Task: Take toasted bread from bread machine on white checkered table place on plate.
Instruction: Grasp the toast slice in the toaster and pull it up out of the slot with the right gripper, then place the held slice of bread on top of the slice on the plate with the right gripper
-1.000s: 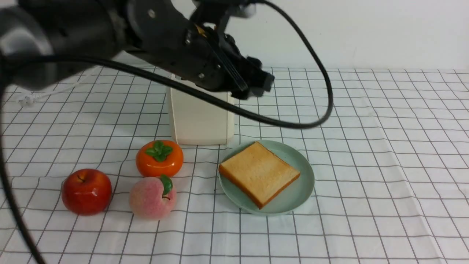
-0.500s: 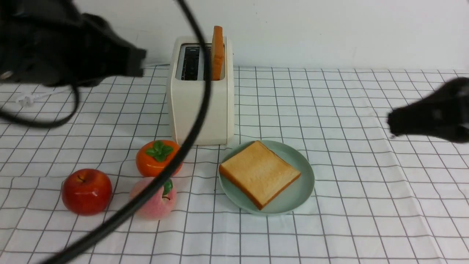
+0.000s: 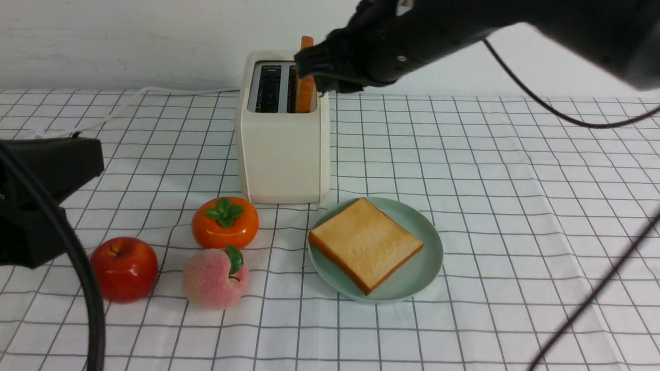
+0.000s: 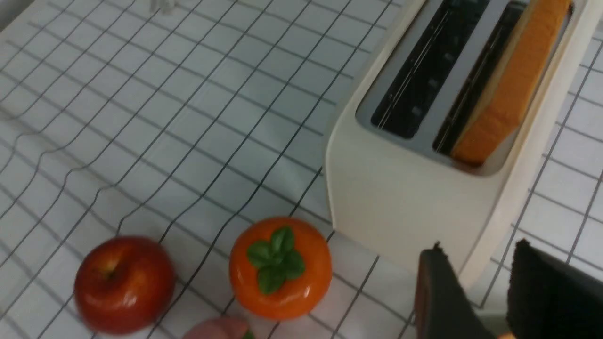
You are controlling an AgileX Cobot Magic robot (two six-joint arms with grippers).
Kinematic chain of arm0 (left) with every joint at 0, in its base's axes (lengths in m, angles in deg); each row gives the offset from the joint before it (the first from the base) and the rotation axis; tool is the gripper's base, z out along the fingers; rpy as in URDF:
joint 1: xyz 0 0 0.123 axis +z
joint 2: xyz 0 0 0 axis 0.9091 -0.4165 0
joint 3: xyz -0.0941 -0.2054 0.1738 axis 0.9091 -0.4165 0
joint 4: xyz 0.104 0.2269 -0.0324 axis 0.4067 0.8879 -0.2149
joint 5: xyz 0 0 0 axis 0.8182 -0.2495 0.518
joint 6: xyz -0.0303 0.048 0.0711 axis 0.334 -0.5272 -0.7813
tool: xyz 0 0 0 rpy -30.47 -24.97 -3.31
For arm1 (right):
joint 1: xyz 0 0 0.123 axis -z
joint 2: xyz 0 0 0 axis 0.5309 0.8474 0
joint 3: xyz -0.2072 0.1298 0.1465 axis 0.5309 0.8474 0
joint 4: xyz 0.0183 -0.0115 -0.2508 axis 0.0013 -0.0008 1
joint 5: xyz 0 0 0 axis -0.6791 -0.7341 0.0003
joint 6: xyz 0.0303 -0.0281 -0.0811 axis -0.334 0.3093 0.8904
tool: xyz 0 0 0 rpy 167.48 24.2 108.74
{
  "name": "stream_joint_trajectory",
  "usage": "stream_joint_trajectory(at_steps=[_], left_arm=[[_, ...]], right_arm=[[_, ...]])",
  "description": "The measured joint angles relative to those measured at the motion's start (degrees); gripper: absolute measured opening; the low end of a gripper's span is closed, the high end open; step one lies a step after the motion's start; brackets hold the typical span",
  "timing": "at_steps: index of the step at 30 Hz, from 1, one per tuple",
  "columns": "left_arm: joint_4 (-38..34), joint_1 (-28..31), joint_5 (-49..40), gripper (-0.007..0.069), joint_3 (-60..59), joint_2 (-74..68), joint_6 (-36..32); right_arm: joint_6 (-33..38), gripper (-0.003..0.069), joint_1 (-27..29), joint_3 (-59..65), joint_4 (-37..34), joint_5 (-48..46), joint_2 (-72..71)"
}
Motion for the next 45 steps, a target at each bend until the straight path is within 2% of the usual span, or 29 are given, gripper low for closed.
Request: stream_joint_trajectory(at_steps=[1,3,6,10,14,19,22,26,35,40,42,43,45], left_arm=[[0.0,0.0,0.0,-0.0013,0.0,0.0,0.06],[0.0,0.0,0.44,-0.0013,0.0,0.0,0.12],[0.19,0.0,0.59,-0.0013,-0.16,0.0,0.12],[0.62,0.0,1.27,-0.0013,-0.2,0.0,0.12],[0.8,0.0,1.51,-0.0013,-0.2,0.0,0.12],[0.81,0.0,1.63,-0.0013,-0.2,0.0,0.12],[0.81,0.0,1.63,-0.0013,-0.2,0.0,0.12],[0.81,0.0,1.63,-0.0013,-0.2,0.0,0.12],[0.81,0.0,1.63,-0.0013,-0.2,0.0,0.12],[0.81,0.0,1.63,-0.0013,-0.2,0.0,0.12],[0.81,0.0,1.63,-0.0013,-0.23,0.0,0.12],[0.81,0.0,1.63,-0.0013,-0.23,0.0,0.12],[0.81,0.0,1.21,-0.0013,-0.27,0.0,0.17]], right_arm=[[-0.68,0.0269,0.0,-0.61,0.49,0.11,0.61],[-4.17,0.0386,0.36,-8.23,3.08,1.38,7.47],[-6.32,0.0492,1.15,-15.69,5.31,3.47,14.79],[-8.0,0.0517,2.16,-22.15,6.83,5.07,21.15],[-9.31,0.0451,3.12,-24.01,7.22,5.91,24.01],[-10.85,0.0316,3.4,-24.21,7.94,7.36,24.65],[-11.96,0.021,3.65,-24.22,8.0,7.59,24.65],[-12.29,0.0123,4.1,-24.28,7.88,7.86,24.65],[-11.29,0.0116,4.3,-24.4,6.34,6.64,21.8],[-4.36,0.0116,4.1,-24.52,2.23,1.98,13.74],[3.0,0.0116,3.85,-24.76,-2.38,-4.16,8.0],[4.01,0.0116,3.86,-24.76,-2.69,-5.37,7.12],[8.93,0.0116,3.64,-24.77,-5.02,-13.88,1.67]])
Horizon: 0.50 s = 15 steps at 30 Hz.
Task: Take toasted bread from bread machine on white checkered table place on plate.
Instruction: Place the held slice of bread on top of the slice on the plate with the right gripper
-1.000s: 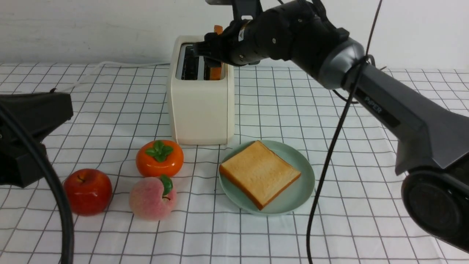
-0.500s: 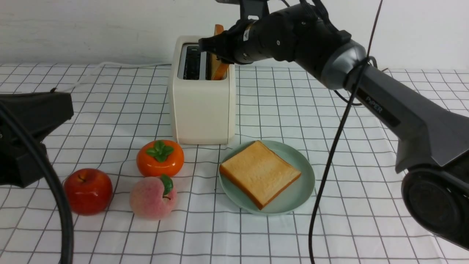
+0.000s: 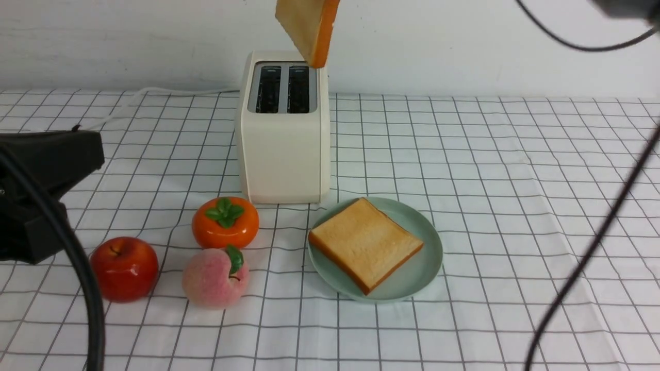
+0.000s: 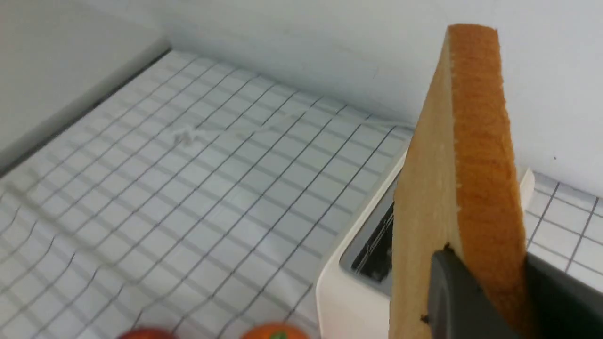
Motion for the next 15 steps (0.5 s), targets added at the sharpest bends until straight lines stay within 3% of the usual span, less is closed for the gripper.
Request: stream_joint_trajectory(at_steps=[5,10,15], left_arm=[[0.0,0.0,-3.15,-0.0013,0.0,0.0,0.19],[-0.05,0.0,-5.09,-0.0013,-0.02,0.0,0.19],[-0.16,0.0,-5.57,-0.0013,-0.09,0.0,0.23]], right_arm=[[3.96,0.0116,0.33,3.67,-0.46,-14.11,-8.77],[4.93,0.0116,2.54,19.9,-3.28,-15.6,-17.76],[10.22,0.0116,9.66,47.22,-19.56,-7.07,-24.05]])
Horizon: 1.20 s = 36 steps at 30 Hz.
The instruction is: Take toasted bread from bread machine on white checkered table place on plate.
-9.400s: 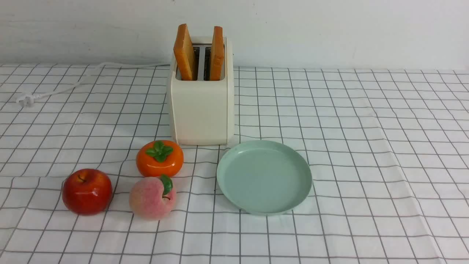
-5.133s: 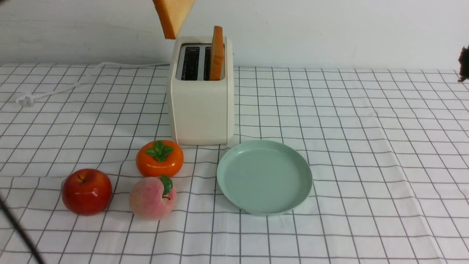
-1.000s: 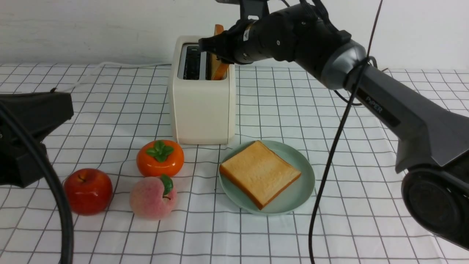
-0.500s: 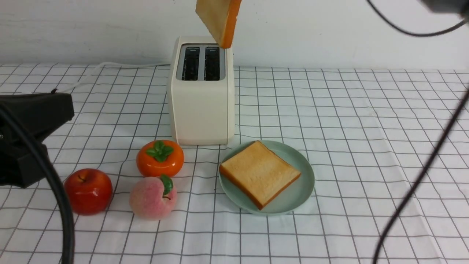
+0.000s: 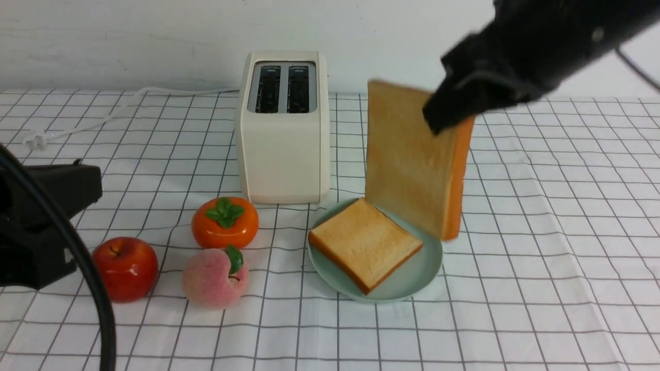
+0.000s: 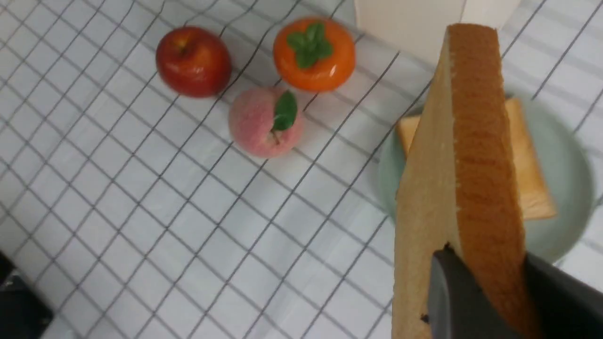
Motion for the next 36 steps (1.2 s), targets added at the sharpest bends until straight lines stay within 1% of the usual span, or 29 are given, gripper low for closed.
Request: stream_joint_trajectory(at_steps=[1,2,3,4,5,6,7,8,9,10,14,20,22,23,25,26,27,28,29,30,31,32,34,35,36], left_arm=[[0.0,0.0,-0.05,-0.0013,0.0,0.0,0.0],[0.0,0.0,-0.49,-0.0013,0.0,0.0,0.0],[0.0,0.0,-0.5,-0.0013,0.0,0.0,0.0],[-0.08,0.0,-1.12,-0.0013,-0.05,0.0,0.0],[-0.11,0.0,-1.3,-0.0013,-0.05,0.0,0.0],[-0.11,0.0,-1.37,-0.0013,-0.05,0.0,0.0],[-0.58,0.0,-1.49,-0.0013,-0.05,0.0,0.0],[-1.0,0.0,-1.56,-0.0013,-0.05,0.0,0.0],[-1.01,0.0,-1.56,-0.0013,-0.05,0.0,0.0],[-1.4,0.0,-1.63,-0.0013,-0.05,0.0,0.0],[-1.45,0.0,-1.71,-0.0013,-0.05,0.0,0.0],[-1.58,0.0,-1.71,-0.0013,-0.05,0.0,-0.05],[-1.58,0.0,-1.71,-0.0013,-0.05,0.0,-0.05],[-1.58,0.0,-1.71,-0.0013,-0.05,0.0,-0.05],[-1.58,0.0,-1.71,-0.0013,-0.05,0.0,-0.05],[-1.58,0.0,-1.71,-0.0013,-0.05,0.0,-0.05],[-1.58,0.0,-1.71,-0.0013,-0.05,0.0,-0.05],[-1.58,0.0,-1.71,-0.0013,-0.05,0.0,-0.05],[-1.58,0.0,-1.71,-0.0013,-0.05,0.0,-0.05],[-1.58,0.0,-1.79,-0.0013,-0.05,0.0,-0.64],[-1.37,0.0,-1.79,-0.0013,-0.05,0.0,-1.43],[-1.37,0.0,-1.79,-0.0013,-0.05,0.0,-1.7],[-0.75,0.0,-1.79,-0.0013,-0.11,0.0,-2.33],[-0.49,0.0,-1.79,-0.0013,-0.11,0.0,-2.48],[-0.11,0.0,-1.84,-0.0013,-0.22,0.47,-2.35]], right_arm=[[0.47,0.0116,0.3,0.85,-0.89,0.61,0.0],[5.31,0.0116,2.64,6.92,-8.43,5.13,0.77],[6.76,0.0116,2.92,8.19,-10.42,6.03,0.91],[13.07,0.0116,5.23,12.23,-18.86,8.97,2.87],[16.27,0.0116,6.09,13.68,-22.92,10.05,4.0],[17.82,0.0116,6.48,14.27,-24.86,10.22,4.3],[22.53,0.0116,7.52,15.86,-30.84,11.24,6.57],[25.49,0.0116,7.98,16.52,-34.57,11.85,8.74],[25.9,0.0116,8.12,16.6,-35.11,11.93,9.47],[28.8,0.0116,8.43,16.87,-38.96,13.33,12.84],[32.32,0.0116,8.67,16.87,-42.71,16.82,18.16],[32.65,0.0119,9.24,16.87,-42.94,20.67,21.29],[32.65,0.0155,9.24,16.87,-41.62,21.12,21.29],[32.65,0.0187,9.24,16.87,-40.85,21.29,21.29],[31.85,0.0281,9.28,16.87,-38.47,21.89,21.29],[31.7,0.0281,9.34,16.87,-38.32,21.89,21.29],[29.73,0.0397,9.72,16.87,-36.47,22.01,21.15],[29.51,0.0397,9.79,16.87,-36.25,22.01,21.15],[28.45,0.0453,10.11,16.87,-35.22,22.01,20.71],[25.66,0.0533,11.12,16.61,-31.62,22.01,19.36],[23.93,0.0559,11.82,16.23,-29.24,21.82,18.17],[23.58,0.0563,12.11,16.14,-28.72,21.76,17.89],[20.46,0.0573,13.25,15.09,-24.07,20.87,15.21],[18.36,0.0566,13.85,14.25,-20.67,19.74,13.16],[15.1,0.0526,14.4,12.62,-14.66,16.28,8.83]])
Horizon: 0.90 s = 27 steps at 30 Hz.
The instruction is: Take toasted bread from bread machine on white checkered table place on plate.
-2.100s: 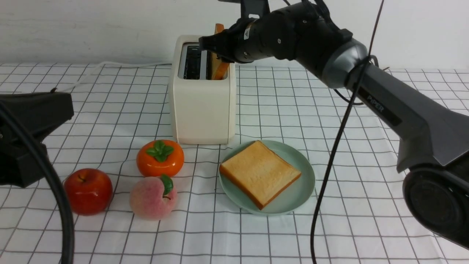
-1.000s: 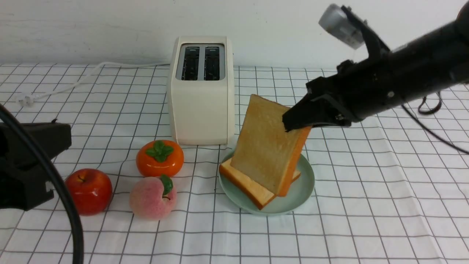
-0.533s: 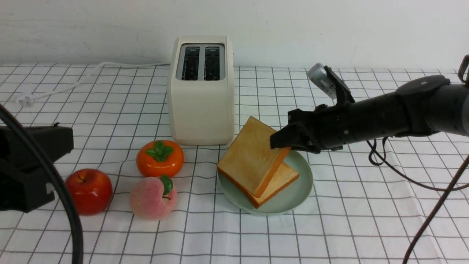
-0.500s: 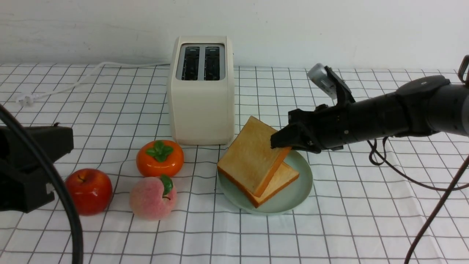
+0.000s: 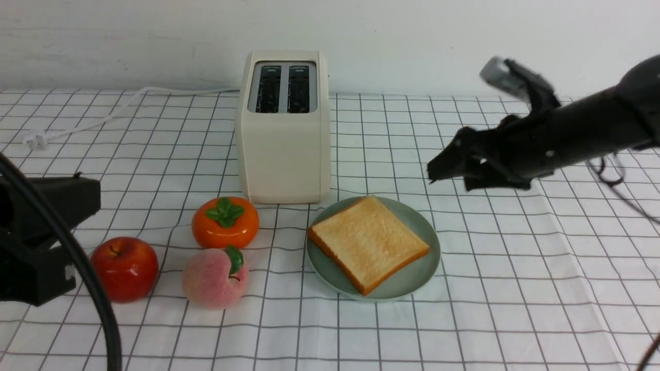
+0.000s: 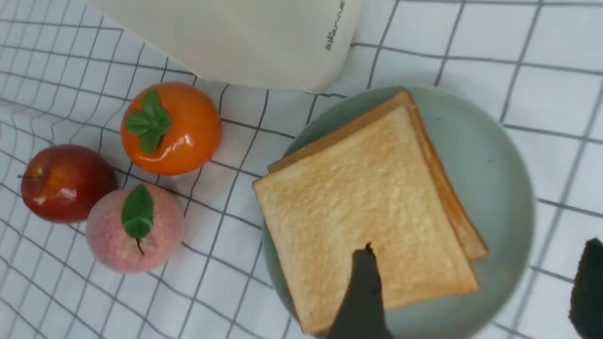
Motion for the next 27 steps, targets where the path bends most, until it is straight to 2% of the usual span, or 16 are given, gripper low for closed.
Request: stream_joint_trajectory(at_steps=[2,5,9,12,14,20,21,24,26,27], left_arm=[[0.06,0.0,0.16,-0.0013,-0.36,1.0,0.49],[0.06,0.0,2.29,-0.0013,-3.37,5.63,2.07],[-0.22,0.0,5.37,-0.0013,-9.41,14.49,4.65],[-1.05,0.0,6.26,-0.0013,-15.23,22.59,6.45],[-1.48,0.0,7.02,-0.0013,-18.48,27.29,6.75],[-1.29,0.0,10.92,-0.0013,-26.5,37.27,6.8],[-1.23,0.0,11.19,-0.0013,-26.88,37.59,6.8],[-0.84,0.0,12.61,-0.0013,-29.22,38.17,6.8],[-0.84,0.0,12.5,-0.0013,-29.66,38.17,6.8],[-0.71,0.0,12.42,-0.0013,-30.15,38.17,6.8]], right_arm=[[-3.56,0.0468,0.12,-1.7,7.03,-4.19,-4.96],[-9.14,0.0304,0.16,-2.63,18.09,-13.37,-14.26],[-13.95,0.012,0.16,-1.28,26.03,-20.21,-25.47],[-16.34,0.0004,0.16,2.8,29.18,-22.77,-36.46],[-18.04,-0.0016,0.16,6.2,30.44,-23.31,-44.43],[-25.27,-0.0004,0.16,20.89,33.29,-21.55,-67.1],[-25.51,-0.0004,0.16,21.45,33.35,-21.34,-67.1],[-27.83,-0.0002,0.16,31.99,33.42,-13.91,-78.14],[-28.38,-0.0001,0.16,34.64,33.32,-11.18,-80.87],[-28.98,0.0,0.16,38.17,32.84,-6.34,-83.48]])
